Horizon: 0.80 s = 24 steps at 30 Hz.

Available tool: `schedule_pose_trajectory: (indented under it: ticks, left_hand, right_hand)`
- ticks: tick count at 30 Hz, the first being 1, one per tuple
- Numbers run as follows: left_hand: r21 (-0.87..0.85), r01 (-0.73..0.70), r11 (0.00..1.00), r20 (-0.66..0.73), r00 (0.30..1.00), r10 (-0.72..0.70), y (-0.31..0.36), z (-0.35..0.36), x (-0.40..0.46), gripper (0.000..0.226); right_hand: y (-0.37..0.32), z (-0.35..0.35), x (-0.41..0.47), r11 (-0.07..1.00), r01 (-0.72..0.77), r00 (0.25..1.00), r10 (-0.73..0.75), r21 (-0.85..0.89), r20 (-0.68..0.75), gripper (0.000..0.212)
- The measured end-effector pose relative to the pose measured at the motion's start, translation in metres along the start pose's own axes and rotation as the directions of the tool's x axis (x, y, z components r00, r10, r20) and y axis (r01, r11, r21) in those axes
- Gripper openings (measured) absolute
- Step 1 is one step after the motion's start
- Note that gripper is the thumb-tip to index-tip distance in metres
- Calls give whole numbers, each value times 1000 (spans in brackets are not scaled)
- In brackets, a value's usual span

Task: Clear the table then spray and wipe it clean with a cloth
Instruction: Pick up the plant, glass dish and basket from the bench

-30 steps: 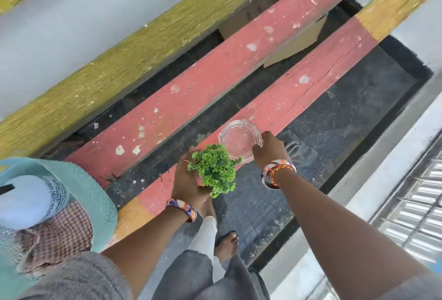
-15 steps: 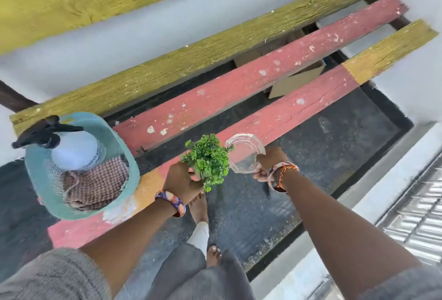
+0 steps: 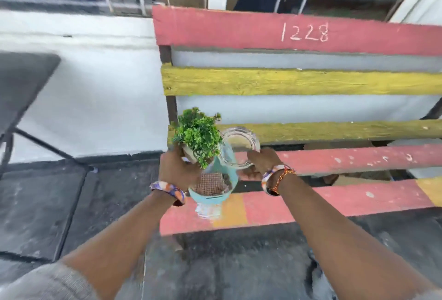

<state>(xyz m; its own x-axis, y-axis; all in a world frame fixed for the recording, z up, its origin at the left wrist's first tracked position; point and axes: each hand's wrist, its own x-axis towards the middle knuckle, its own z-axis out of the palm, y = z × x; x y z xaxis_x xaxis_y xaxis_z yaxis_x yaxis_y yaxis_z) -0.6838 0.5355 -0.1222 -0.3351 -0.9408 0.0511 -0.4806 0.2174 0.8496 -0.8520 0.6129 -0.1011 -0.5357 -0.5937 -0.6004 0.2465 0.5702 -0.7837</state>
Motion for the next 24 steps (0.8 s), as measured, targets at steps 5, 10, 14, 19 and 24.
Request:
schedule_pose_trajectory:
  ticks: [5, 10, 14, 19, 24]
  left_hand:
    - [-75, 73, 995, -248, 965, -89, -48, -132, 21, 42]
    - [-57, 123, 991, -418, 898, -136, -125, -289, 23, 55]
    - [6, 160, 987, -524, 841, -133, -188, -398, 25, 59]
    - [83, 257, 963, -541, 823, -173, -236, -488, 51, 55]
    - [105, 302, 948, -501, 839, -212, -259, -518, 100, 50]
  right_hand:
    - [-43, 135, -13, 994, 107, 988, -110, 37, 105, 28]
    - [-61, 306, -42, 993, 118, 959, -114, -2, 261, 24]
    - [-63, 432, -67, 986, 157, 909, -124, -50, 399, 25]
    - [-75, 529, -87, 986, 158, 856, -108, -57, 506, 16]
    - [-93, 577, -63, 986, 161, 875, -123, -41, 469, 36]
